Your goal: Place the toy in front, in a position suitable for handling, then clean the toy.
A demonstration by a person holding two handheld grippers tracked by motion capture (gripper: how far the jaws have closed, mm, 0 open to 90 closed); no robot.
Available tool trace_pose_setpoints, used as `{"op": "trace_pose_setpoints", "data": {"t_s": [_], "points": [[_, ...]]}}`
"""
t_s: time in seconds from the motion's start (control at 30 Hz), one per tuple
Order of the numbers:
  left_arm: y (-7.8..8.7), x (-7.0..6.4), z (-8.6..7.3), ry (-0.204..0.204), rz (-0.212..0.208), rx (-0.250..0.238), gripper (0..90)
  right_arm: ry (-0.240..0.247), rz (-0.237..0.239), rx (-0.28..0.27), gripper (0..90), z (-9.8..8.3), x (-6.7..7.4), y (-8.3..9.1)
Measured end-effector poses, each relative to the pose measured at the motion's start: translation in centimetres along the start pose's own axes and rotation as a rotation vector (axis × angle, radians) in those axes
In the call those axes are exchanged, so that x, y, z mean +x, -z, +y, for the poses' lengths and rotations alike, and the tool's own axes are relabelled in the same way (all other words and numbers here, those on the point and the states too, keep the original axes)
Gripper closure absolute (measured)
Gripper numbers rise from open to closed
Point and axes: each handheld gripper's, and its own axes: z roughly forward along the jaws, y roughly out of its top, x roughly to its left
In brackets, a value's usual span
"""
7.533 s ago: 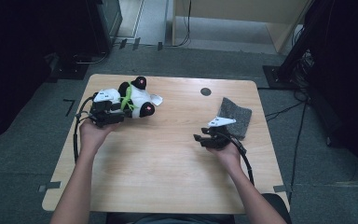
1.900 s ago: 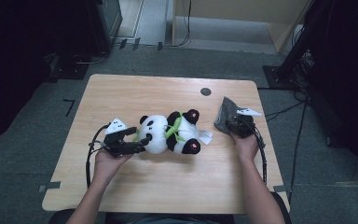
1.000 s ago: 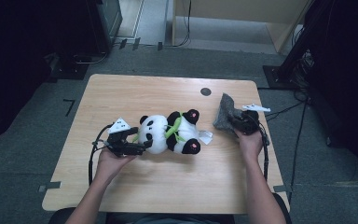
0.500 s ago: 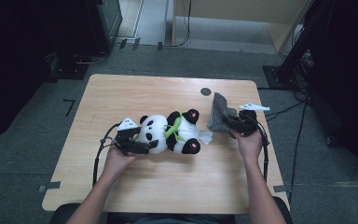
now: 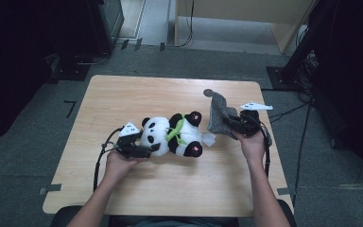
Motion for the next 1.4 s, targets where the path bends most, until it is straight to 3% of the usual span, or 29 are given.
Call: {"op": "trace_pose_setpoints", "data": {"t_s": [0.17, 0.33, 0.4, 0.5, 0.63, 0.8, 0.97, 1.2, 1.4], "points": [[0.1, -0.1, 0.0, 0.003, 0.006, 0.004, 17.2, 0.031, 0.028, 0.001, 78.0, 0.5, 1.1, 0.4], [0.1, -0.5, 0.1, -0.005, 0.021, 0.011, 17.0, 0.072, 0.063, -0.038, 77.9, 1.1, 2.2, 1.0], [0.1, -0.5, 0.1, -0.003, 0.022, 0.007, 17.0, 0.029, 0.094, -0.032, 78.5, 1.5, 2.6, 1.1], [0.1, -0.4, -0.1, 0.0, 0.02, -0.005, 17.0, 0.037, 0.117, -0.044, 78.3, 2.3, 3.3, 1.5], [0.2, -0.6, -0.1, -0.001, 0.026, -0.009, 17.0, 0.064, 0.133, -0.057, 77.5, 3.2, 4.1, 1.8], [0.2, -0.4, -0.2, 0.006, 0.009, -0.009, 15.1, 0.116, 0.149, -0.032, 77.2, 5.2, 5.6, 1.7], [0.2, -0.4, -0.1, 0.011, 0.011, -0.012, 14.1, 0.164, 0.178, -0.01, 77.3, 7.4, 7.4, 1.3], [0.1, -0.5, -0.1, 0.006, 0.02, -0.014, 13.4, 0.2, 0.199, 0.009, 77.2, 8.7, 8.9, 0.4], [0.2, -0.5, -0.1, 0.017, 0.025, -0.02, 12.9, 0.213, 0.248, 0.055, 77.2, 9.7, 10.6, -2.0]]}}
